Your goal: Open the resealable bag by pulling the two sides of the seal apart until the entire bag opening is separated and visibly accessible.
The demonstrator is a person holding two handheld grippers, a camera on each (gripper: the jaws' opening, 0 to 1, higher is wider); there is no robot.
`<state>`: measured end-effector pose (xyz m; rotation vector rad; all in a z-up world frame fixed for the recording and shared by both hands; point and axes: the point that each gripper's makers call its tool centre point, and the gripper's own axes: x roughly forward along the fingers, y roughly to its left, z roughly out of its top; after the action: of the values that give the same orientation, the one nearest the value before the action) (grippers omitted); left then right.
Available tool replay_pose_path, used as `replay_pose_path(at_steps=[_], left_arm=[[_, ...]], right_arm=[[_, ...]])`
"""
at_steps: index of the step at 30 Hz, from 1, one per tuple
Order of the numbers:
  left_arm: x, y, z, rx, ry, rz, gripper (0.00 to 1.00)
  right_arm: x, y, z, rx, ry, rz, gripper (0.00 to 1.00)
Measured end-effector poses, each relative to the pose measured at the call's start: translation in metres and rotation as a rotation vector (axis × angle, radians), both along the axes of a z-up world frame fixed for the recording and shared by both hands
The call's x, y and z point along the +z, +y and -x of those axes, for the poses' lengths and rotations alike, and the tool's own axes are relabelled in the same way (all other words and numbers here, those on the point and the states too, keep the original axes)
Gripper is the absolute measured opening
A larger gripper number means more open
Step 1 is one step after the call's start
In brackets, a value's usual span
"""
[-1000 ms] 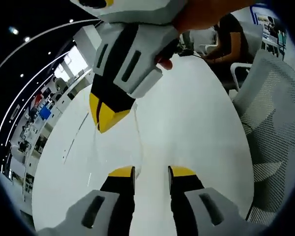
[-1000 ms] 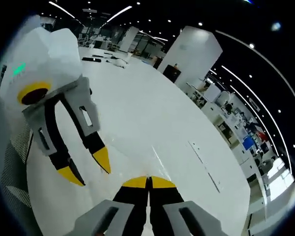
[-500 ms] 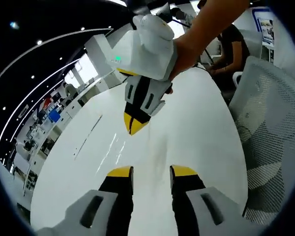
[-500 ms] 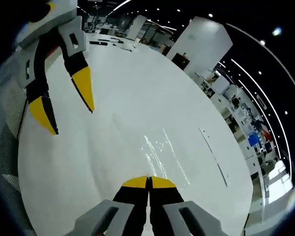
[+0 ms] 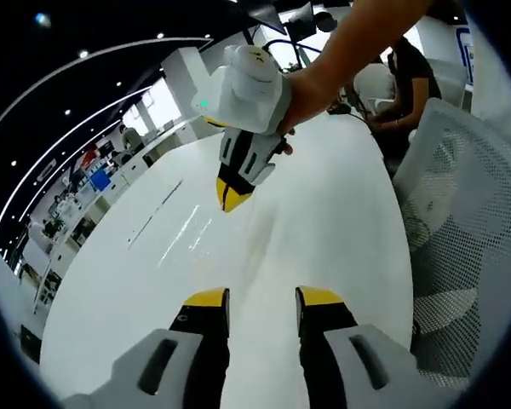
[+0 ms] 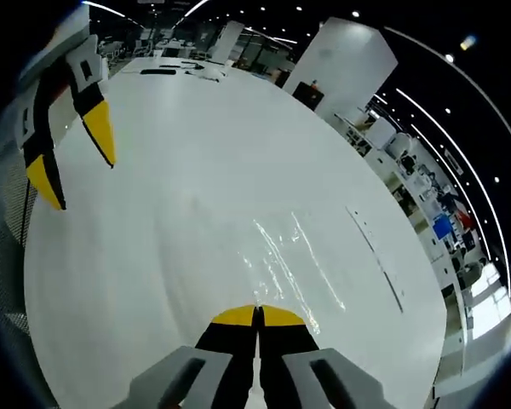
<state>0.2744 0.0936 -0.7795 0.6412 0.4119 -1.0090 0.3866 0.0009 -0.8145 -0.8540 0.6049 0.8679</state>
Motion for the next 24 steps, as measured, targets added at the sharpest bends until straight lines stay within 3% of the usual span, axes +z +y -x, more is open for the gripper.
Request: replay_pose_path(at_steps=[2,4,6,8,10,13,16,19,22,24], left_arm=[[-0.003,0.002,0.001,0.003,0.005,-0.005,0.29],[-0.005,0.005,0.002,0.011,0.013,-0.005,0.29],[-0.009,0.008,0.003,0.016,0.022,-0.006,0.30],[-0.009,0.009,0.004,0.019,0.027,-0.006,0.30],[-0.011,0.010,0.004,0.026,0.036,-0.001,0.32],[-0.011,0.011,0.004,0.032,0.040,0.000,0.33],[-0.007,0.009,0.003,0.027,0.030,0.001,0.34],[-0.003,0.008,0.002,0.034,0.028,0.010,0.37],[-0.002,0.011,0.001,0.067,0.049,0.023,0.44],[-0.002,0.014,0.000,0.099,0.063,0.043,0.48]], right_arm=[[-0.001,0.000,0.001,0.006,0.006,0.000,0.00],[-0.008,0.003,0.011,-0.004,0.086,-0.030,0.00],[-0.006,0.004,0.013,0.007,0.088,-0.038,0.02],[-0.007,0.010,0.021,-0.003,0.146,-0.094,0.09],[-0.008,0.009,0.025,-0.010,0.178,-0.095,0.19],[-0.004,0.010,0.029,0.019,0.163,-0.103,0.25],[-0.002,0.013,0.034,0.002,0.209,-0.148,0.42],[0.004,0.011,0.037,0.006,0.196,-0.157,0.49],[0.020,0.016,0.040,-0.039,0.190,-0.260,0.60],[0.028,0.012,0.044,-0.043,0.175,-0.272,0.66]])
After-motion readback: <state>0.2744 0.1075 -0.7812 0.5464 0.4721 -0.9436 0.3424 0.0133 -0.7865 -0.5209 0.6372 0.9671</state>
